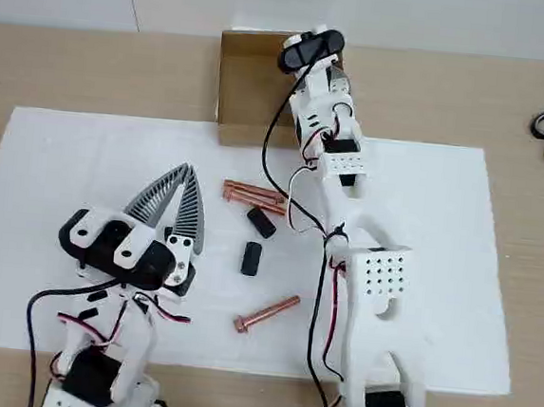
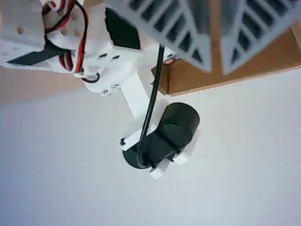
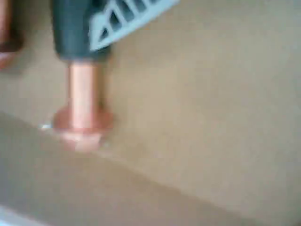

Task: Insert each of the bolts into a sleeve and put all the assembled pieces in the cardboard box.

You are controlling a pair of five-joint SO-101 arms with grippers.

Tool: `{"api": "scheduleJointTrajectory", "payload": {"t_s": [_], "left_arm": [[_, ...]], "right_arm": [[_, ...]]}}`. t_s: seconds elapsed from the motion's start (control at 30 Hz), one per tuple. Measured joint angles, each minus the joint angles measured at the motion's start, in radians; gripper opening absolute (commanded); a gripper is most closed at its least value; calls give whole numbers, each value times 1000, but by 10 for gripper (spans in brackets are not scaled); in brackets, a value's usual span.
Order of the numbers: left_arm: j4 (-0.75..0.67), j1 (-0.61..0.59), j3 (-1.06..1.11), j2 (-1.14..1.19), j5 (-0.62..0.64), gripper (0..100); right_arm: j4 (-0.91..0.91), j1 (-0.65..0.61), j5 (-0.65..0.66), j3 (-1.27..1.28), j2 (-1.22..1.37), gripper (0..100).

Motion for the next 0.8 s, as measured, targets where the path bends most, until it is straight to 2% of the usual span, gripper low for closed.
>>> {"api": "scheduleJointTrajectory", "payload": {"t_s": [0.37,0.8], "left_arm": [[0,0,0,0,0,6],[0,0,0,0,0,6]], "right_arm": [[32,5,0,11,-46,167],[463,3,-5,14,-446,166]]}}
